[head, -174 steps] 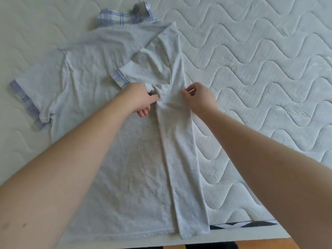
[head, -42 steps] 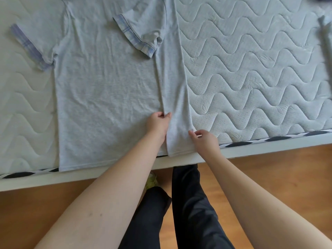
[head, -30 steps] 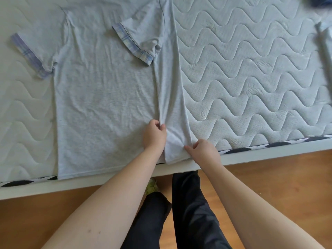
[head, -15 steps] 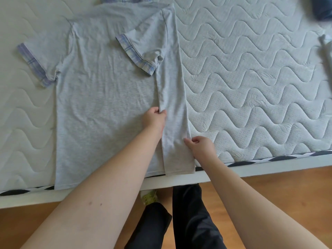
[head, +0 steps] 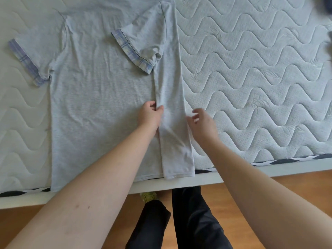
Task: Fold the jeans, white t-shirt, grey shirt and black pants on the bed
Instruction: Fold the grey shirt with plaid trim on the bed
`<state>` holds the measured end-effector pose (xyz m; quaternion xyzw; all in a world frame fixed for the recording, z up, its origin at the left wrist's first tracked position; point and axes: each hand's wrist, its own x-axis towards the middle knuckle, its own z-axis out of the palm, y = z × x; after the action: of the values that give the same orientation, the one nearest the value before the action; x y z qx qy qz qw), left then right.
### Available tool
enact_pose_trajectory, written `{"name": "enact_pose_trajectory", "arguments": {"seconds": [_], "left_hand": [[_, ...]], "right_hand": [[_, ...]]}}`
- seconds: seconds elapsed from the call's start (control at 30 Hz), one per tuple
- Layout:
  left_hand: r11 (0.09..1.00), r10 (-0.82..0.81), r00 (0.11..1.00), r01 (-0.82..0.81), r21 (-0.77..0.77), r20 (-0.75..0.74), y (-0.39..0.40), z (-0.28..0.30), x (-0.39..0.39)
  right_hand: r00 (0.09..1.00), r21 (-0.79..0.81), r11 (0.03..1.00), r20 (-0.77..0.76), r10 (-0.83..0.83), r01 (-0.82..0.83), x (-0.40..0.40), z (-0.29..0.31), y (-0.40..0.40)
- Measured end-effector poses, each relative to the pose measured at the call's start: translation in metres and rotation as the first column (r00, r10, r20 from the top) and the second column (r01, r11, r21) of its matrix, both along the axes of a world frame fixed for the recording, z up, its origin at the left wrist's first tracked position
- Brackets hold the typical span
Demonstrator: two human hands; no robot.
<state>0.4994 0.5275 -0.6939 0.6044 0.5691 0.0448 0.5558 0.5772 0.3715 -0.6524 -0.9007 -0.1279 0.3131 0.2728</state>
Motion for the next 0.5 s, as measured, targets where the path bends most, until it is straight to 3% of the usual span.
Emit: {"name": "enact_pose_trajectory", "arguments": {"seconds": [0.07,0.17,0.27,0.37,0.43,0.5], "left_hand": [[0.999,0.027,0.999,-0.026,-0.022,0.038,0.012,-0.001,0.013],[0.995,0.067,0.994,-0.061,-0.074,0.084,0.031,-0.002,0.035],[0.982,0.137,0.982,-0.118,-0.148,0.127,0.049,-0.001,0.056],[0.988,0.127,0.99,-0.12,-0.094,0.067,0.068,-0.002,0.068],[0.991,0.092,0.995,-0.089,-0.104,0.033,0.077,-0.005,0.069],[0.984,0.059,0.997,-0.051,-0.171,0.043,0.082,-0.008,0.068]], "right_hand": [[1.0,0.087,0.996,-0.019,-0.015,0.017,0.018,-0.004,0.026],[0.995,0.065,0.997,-0.089,-0.041,0.047,0.047,-0.012,0.063],[0.997,-0.062,0.998,-0.074,-0.017,0.012,0.069,-0.019,0.085],[1.0,-0.229,0.974,-0.019,-0.005,0.0,0.081,-0.018,0.084],[0.998,-0.198,0.979,-0.036,-0.047,0.039,0.087,-0.019,0.081],[0.997,-0.056,0.996,-0.023,-0.067,0.066,0.097,-0.019,0.089]]}}
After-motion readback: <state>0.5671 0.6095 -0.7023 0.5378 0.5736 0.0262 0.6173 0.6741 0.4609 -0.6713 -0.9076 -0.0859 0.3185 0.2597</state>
